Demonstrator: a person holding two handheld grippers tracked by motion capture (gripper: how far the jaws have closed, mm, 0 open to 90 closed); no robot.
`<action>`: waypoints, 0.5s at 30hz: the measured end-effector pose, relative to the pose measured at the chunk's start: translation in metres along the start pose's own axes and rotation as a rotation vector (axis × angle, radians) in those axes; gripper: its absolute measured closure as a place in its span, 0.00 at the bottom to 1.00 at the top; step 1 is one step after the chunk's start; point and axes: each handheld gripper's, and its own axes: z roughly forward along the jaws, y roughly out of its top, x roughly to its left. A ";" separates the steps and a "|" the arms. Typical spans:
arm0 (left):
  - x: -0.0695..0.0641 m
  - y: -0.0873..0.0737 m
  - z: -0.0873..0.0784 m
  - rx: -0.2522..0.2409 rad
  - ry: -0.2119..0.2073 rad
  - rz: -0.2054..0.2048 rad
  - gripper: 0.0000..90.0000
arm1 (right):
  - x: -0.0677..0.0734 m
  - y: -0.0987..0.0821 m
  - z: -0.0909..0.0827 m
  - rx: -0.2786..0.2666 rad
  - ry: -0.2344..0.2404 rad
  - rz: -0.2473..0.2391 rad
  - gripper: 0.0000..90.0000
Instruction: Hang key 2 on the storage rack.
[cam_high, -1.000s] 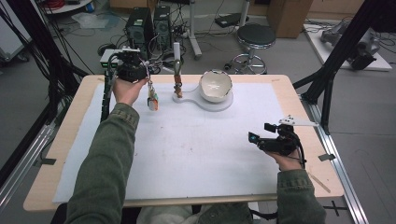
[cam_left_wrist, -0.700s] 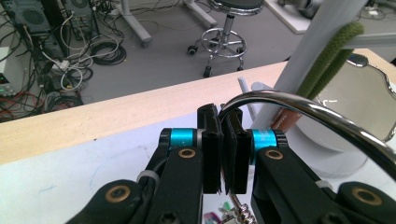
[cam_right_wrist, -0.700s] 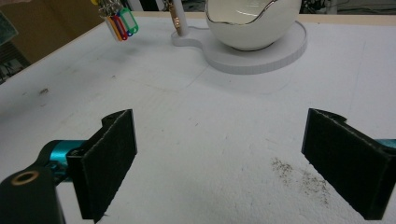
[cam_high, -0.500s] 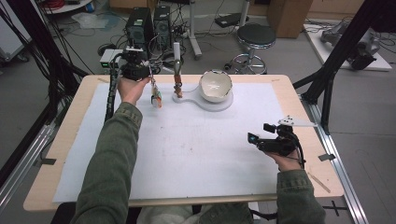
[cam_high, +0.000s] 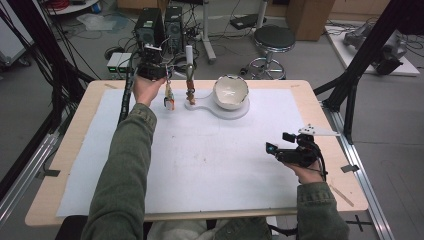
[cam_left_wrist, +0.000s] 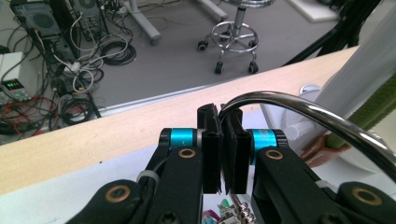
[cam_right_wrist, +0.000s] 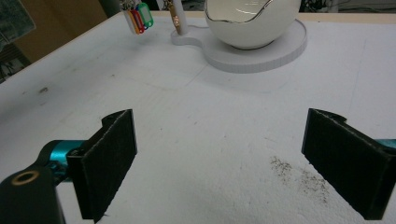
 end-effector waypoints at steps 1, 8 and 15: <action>-0.001 0.000 0.002 0.011 0.003 0.005 0.96 | 0.000 0.000 0.000 -0.001 0.000 -0.001 0.11; -0.004 0.003 0.011 0.060 0.043 0.040 0.96 | -0.001 -0.002 0.000 -0.001 -0.002 -0.001 0.11; -0.010 0.006 0.021 0.110 0.048 0.075 0.96 | -0.001 -0.002 0.001 0.007 -0.001 0.004 0.11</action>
